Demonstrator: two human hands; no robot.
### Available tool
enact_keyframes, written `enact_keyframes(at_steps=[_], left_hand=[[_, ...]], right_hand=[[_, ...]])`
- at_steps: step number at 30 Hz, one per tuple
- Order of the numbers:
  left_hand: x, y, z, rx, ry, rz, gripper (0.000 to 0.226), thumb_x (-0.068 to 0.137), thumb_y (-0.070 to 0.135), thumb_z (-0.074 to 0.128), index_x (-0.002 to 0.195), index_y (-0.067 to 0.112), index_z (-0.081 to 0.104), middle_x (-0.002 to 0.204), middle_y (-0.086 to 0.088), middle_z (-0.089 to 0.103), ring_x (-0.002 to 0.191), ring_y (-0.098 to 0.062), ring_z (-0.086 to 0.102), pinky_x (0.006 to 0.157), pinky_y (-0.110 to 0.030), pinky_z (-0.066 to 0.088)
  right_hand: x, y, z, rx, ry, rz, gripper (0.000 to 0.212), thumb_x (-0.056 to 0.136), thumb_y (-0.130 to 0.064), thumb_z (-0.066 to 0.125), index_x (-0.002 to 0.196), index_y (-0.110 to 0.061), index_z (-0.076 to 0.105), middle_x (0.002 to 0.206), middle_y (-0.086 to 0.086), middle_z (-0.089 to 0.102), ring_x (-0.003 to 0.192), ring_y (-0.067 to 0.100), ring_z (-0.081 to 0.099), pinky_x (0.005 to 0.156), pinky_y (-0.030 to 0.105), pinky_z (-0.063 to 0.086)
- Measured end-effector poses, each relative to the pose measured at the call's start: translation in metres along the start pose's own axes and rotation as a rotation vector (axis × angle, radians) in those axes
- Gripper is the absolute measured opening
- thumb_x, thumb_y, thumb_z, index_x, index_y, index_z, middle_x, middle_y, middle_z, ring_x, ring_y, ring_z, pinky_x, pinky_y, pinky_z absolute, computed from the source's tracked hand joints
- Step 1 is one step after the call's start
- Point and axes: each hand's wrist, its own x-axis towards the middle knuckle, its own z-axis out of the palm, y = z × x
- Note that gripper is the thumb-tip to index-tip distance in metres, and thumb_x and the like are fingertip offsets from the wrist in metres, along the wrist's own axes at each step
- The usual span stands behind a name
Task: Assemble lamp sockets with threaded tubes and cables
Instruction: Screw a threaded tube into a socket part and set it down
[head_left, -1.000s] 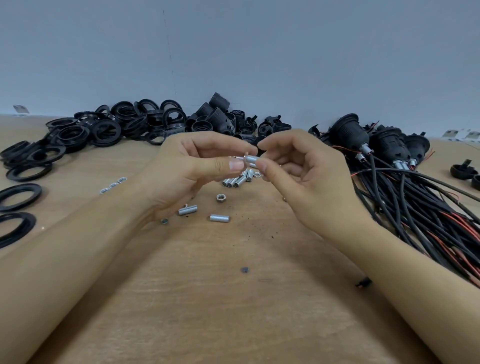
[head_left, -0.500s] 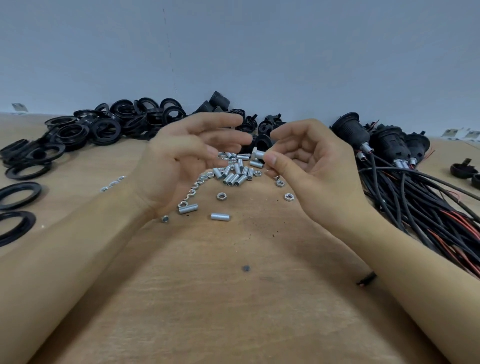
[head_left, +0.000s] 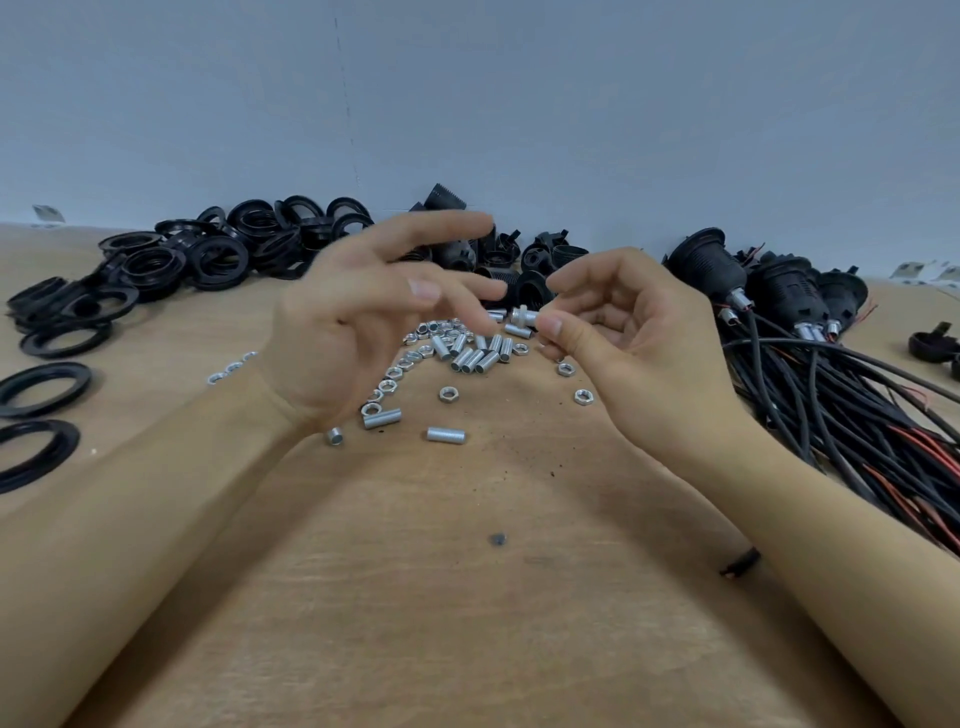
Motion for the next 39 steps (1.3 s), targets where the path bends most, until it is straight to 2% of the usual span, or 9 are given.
enact_keyframes(at_steps=[6, 9, 12, 16, 19, 21, 25, 32, 39], left_hand=[[-0.002, -0.005, 0.003, 0.175, -0.098, -0.098, 0.073, 0.066, 0.007, 0.057, 0.138, 0.013, 0.051, 0.125, -0.011, 0.069, 0.122, -0.021, 0.061, 0.098, -0.041, 0.048], [-0.003, -0.004, 0.004, 0.111, -0.109, -0.036, 0.065, 0.068, 0.008, 0.06, 0.133, 0.006, 0.054, 0.112, -0.015, 0.073, 0.115, -0.031, 0.065, 0.098, -0.044, 0.05], [0.003, -0.001, -0.007, 0.141, 0.15, 0.061, 0.038, 0.077, 0.011, 0.054, 0.112, 0.013, 0.067, 0.088, -0.005, 0.078, 0.101, -0.023, 0.069, 0.089, -0.038, 0.052], [0.011, -0.016, -0.032, 0.792, 0.467, 0.045, 0.029, 0.084, 0.014, 0.057, 0.107, 0.028, 0.068, 0.095, 0.012, 0.075, 0.092, -0.016, 0.066, 0.089, -0.041, 0.052], [0.014, -0.028, -0.048, 1.324, 0.313, -0.052, 0.046, 0.089, 0.024, 0.062, 0.135, 0.019, 0.058, 0.133, -0.002, 0.061, 0.128, -0.027, 0.049, 0.11, -0.043, 0.037], [0.014, -0.032, -0.051, 1.319, 0.21, -0.157, 0.047, 0.09, 0.03, 0.063, 0.136, 0.018, 0.057, 0.137, -0.004, 0.059, 0.133, -0.031, 0.045, 0.11, -0.044, 0.036], [0.011, -0.035, -0.048, 1.283, 0.17, -0.143, 0.02, 0.09, 0.028, 0.067, 0.109, 0.021, 0.07, 0.102, 0.003, 0.067, 0.104, -0.024, 0.06, 0.087, -0.04, 0.049], [0.013, -0.036, -0.049, 1.289, 0.179, -0.098, 0.025, 0.091, 0.028, 0.065, 0.116, 0.023, 0.068, 0.12, -0.001, 0.063, 0.118, -0.024, 0.053, 0.098, -0.042, 0.044], [0.016, -0.037, -0.054, 1.395, 0.194, -0.155, 0.051, 0.091, 0.044, 0.062, 0.136, 0.022, 0.055, 0.137, -0.006, 0.056, 0.127, -0.03, 0.046, 0.103, -0.042, 0.04]], right_hand=[[0.0, 0.0, -0.001, -0.005, -0.013, 0.008, 0.021, 0.087, 0.001, 0.069, 0.098, -0.014, 0.062, 0.083, 0.004, 0.066, 0.071, 0.019, 0.067, 0.07, 0.023, 0.057], [0.0, 0.0, -0.001, -0.02, -0.007, 0.018, 0.021, 0.086, 0.002, 0.07, 0.098, -0.013, 0.062, 0.083, 0.002, 0.065, 0.074, 0.022, 0.067, 0.071, 0.026, 0.058], [0.001, 0.0, -0.001, -0.03, 0.022, 0.022, 0.024, 0.086, 0.003, 0.069, 0.095, -0.018, 0.062, 0.083, 0.002, 0.064, 0.074, 0.019, 0.066, 0.072, 0.025, 0.058], [0.002, 0.003, -0.003, -0.096, 0.091, 0.046, 0.026, 0.087, 0.001, 0.068, 0.095, -0.023, 0.063, 0.087, 0.0, 0.064, 0.077, 0.024, 0.066, 0.073, 0.035, 0.06], [0.003, 0.005, -0.004, -0.128, 0.126, 0.067, 0.027, 0.087, 0.0, 0.068, 0.095, -0.025, 0.063, 0.089, -0.002, 0.064, 0.079, 0.023, 0.066, 0.076, 0.041, 0.059], [0.003, 0.006, -0.004, -0.144, 0.128, 0.07, 0.028, 0.087, 0.0, 0.068, 0.094, -0.026, 0.064, 0.089, -0.004, 0.064, 0.08, 0.021, 0.065, 0.077, 0.04, 0.059], [0.003, 0.009, -0.005, -0.165, 0.155, 0.065, 0.03, 0.087, -0.002, 0.067, 0.091, -0.031, 0.064, 0.092, -0.005, 0.066, 0.084, 0.018, 0.067, 0.078, 0.037, 0.059], [0.007, 0.011, -0.009, -0.221, 0.217, 0.048, 0.035, 0.087, -0.001, 0.066, 0.081, -0.035, 0.063, 0.099, -0.007, 0.068, 0.086, -0.003, 0.064, 0.073, 0.009, 0.05], [0.007, 0.017, -0.012, -0.266, 0.207, 0.095, 0.028, 0.086, 0.0, 0.066, 0.081, -0.027, 0.068, 0.089, -0.011, 0.069, 0.079, 0.0, 0.067, 0.07, 0.011, 0.051]])
